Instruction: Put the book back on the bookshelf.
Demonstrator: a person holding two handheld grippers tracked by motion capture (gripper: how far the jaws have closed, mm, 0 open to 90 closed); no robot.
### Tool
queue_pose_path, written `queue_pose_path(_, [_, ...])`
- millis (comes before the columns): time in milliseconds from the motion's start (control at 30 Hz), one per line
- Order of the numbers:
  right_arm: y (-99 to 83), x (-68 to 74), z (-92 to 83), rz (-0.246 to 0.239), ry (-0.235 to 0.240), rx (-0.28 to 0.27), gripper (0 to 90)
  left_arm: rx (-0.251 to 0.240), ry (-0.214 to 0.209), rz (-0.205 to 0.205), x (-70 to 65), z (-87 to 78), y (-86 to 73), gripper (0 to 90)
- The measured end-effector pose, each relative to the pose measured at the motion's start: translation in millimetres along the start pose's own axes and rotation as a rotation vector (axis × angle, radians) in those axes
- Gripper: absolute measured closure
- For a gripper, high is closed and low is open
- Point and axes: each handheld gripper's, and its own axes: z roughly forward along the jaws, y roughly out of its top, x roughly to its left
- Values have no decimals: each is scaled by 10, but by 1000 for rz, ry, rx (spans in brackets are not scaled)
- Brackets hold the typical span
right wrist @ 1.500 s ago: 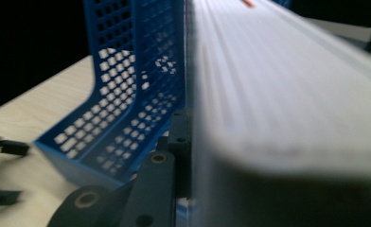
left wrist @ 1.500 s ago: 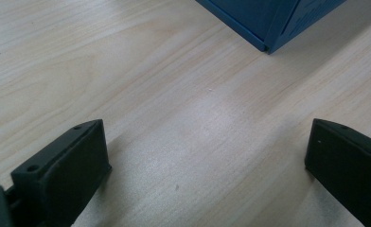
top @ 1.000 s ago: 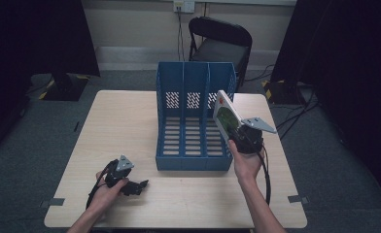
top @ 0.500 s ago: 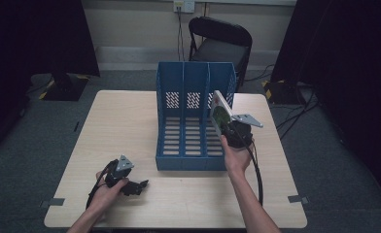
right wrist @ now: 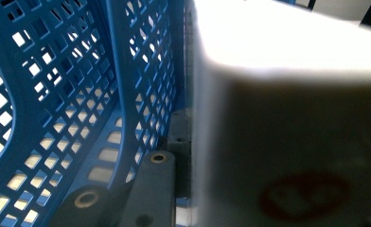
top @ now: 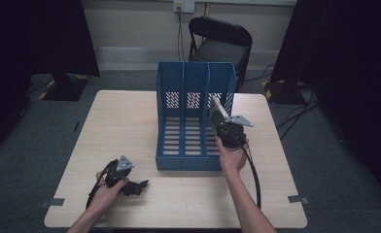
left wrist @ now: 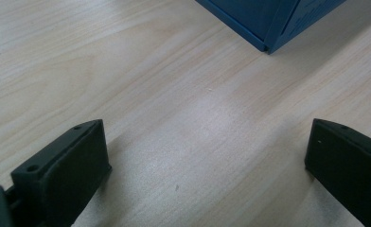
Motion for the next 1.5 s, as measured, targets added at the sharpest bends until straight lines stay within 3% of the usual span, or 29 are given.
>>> queue_pose_path(333, [-52,10,37,-7,1,51,763,0,0,0,0,0,0,0])
queue_pose_path(700, [-128,54,-6,-23,15,62,759,0,0,0,0,0,0,0])
queue_pose_path(900, [-287,27,-45,-11,30,77,759,0,0,0,0,0,0,0])
queue_pose_path(1167, [-340,54,-74,-24,47,75,746,0,0,0,0,0,0,0])
queue_pose_path(1233, [-353,70,-103,-42,44,56,730,-2,1,-2,-2,0,-1,0])
queue_pose_path(1500, [-358,66,-211,-29,87,-2,673,0,0,1,-1,-1,-1,0])
